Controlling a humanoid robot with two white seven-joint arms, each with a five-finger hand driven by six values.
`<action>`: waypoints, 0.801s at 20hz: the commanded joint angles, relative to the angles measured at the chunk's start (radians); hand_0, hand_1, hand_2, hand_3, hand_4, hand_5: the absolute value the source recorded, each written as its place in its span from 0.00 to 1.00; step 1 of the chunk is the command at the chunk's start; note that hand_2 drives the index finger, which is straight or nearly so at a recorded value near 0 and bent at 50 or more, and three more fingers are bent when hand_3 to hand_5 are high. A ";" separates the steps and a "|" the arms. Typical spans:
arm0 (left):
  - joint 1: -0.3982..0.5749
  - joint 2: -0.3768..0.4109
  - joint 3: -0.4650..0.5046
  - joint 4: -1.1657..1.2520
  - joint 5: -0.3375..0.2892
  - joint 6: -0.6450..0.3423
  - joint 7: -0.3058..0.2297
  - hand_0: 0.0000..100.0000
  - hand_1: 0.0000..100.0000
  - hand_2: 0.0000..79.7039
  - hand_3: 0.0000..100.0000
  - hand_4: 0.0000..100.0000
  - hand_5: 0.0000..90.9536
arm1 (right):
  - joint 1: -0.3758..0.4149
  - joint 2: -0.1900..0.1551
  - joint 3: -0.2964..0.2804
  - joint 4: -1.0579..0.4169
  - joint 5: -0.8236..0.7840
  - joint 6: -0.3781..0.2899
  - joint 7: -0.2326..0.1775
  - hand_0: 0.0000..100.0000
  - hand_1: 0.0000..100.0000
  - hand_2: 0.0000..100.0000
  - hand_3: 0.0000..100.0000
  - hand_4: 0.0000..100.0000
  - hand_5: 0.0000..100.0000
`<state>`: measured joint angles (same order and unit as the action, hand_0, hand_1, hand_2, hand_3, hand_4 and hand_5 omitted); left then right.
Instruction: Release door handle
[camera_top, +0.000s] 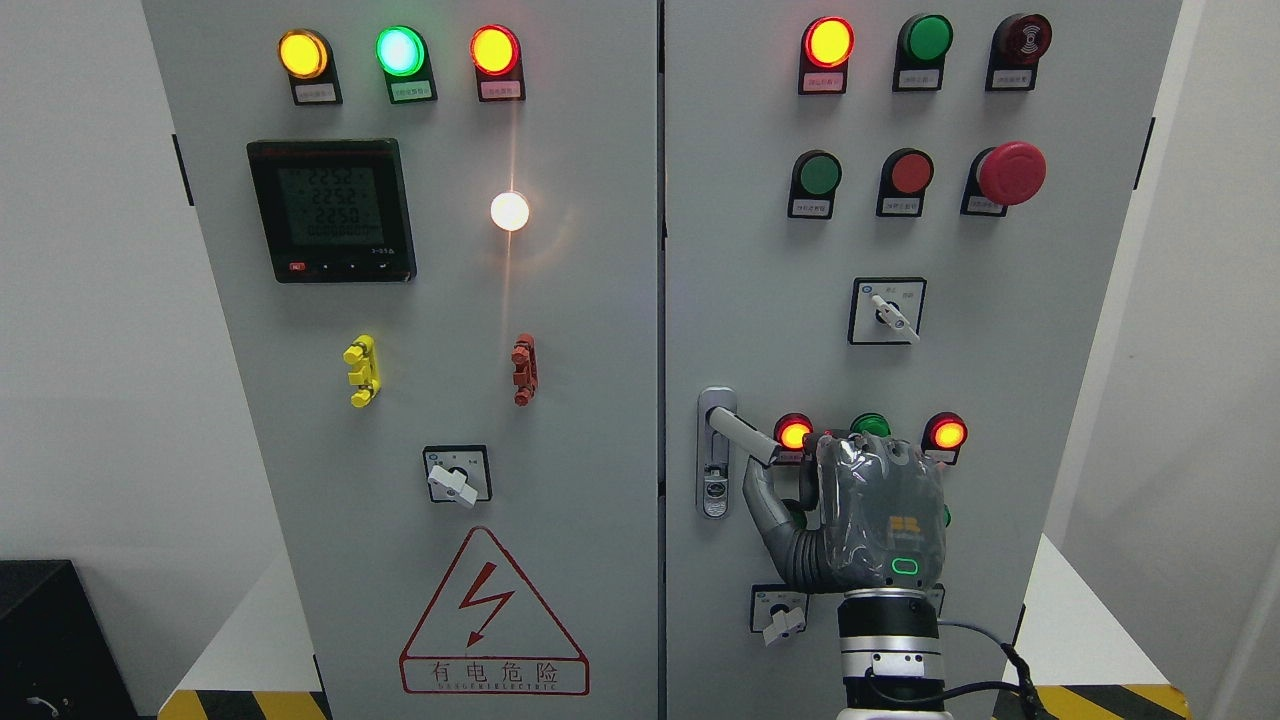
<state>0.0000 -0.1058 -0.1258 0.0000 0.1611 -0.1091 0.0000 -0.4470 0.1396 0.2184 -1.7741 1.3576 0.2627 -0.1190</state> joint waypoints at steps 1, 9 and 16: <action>-0.028 0.000 0.000 0.029 0.000 0.000 0.000 0.12 0.56 0.00 0.00 0.00 0.00 | -0.004 -0.002 -0.004 0.002 0.000 0.000 -0.001 0.54 0.36 0.95 1.00 0.98 1.00; -0.028 0.000 0.000 0.029 0.000 0.000 0.000 0.12 0.56 0.00 0.00 0.00 0.00 | -0.006 -0.005 -0.010 -0.001 0.000 0.000 -0.007 0.54 0.37 0.95 1.00 0.98 1.00; -0.026 0.000 0.000 0.029 0.000 0.000 0.000 0.12 0.56 0.00 0.00 0.00 0.00 | -0.007 -0.005 -0.010 -0.002 -0.002 0.000 -0.007 0.54 0.37 0.95 1.00 0.98 1.00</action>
<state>0.0000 -0.1058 -0.1258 0.0000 0.1615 -0.1091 0.0000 -0.4525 0.1365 0.2123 -1.7751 1.3572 0.2627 -0.1258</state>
